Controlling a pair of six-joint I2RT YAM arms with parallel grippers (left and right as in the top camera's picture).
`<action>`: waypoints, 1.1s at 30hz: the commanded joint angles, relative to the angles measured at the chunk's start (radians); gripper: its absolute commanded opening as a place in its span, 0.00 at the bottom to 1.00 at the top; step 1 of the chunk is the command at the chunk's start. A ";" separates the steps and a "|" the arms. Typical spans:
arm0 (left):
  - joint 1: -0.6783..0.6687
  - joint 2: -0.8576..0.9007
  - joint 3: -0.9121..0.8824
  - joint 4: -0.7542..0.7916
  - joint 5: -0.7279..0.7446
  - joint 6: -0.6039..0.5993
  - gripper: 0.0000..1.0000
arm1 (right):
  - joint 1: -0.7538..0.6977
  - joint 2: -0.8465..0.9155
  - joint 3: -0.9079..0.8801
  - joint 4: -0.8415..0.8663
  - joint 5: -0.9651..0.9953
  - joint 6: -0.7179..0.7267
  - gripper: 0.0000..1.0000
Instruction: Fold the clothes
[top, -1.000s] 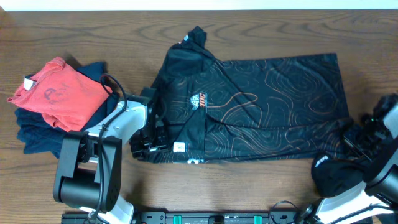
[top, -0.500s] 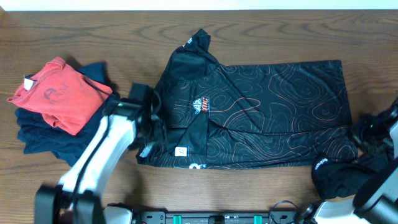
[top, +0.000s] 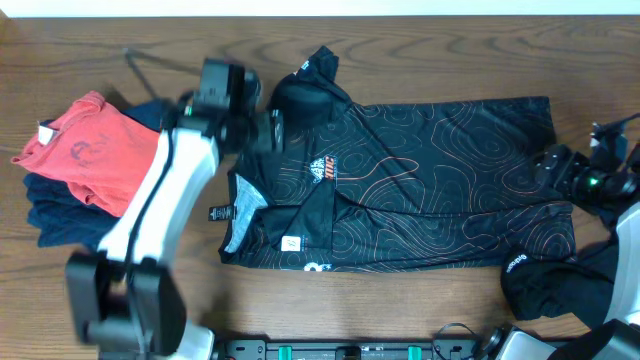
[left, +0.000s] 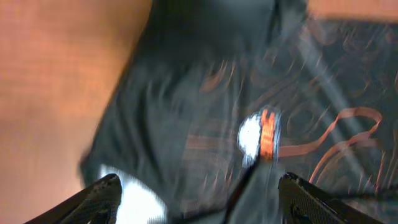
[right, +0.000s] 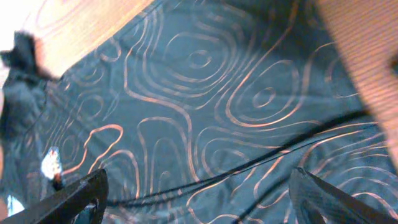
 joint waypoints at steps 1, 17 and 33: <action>0.034 0.163 0.152 0.037 0.076 0.083 0.84 | 0.029 -0.001 0.013 -0.008 -0.037 -0.037 0.91; 0.059 0.575 0.280 0.499 0.184 0.124 0.84 | 0.034 -0.001 0.013 -0.078 -0.007 -0.063 0.85; 0.042 0.630 0.280 0.517 0.189 0.100 0.05 | 0.039 -0.001 0.013 -0.043 0.037 -0.055 0.73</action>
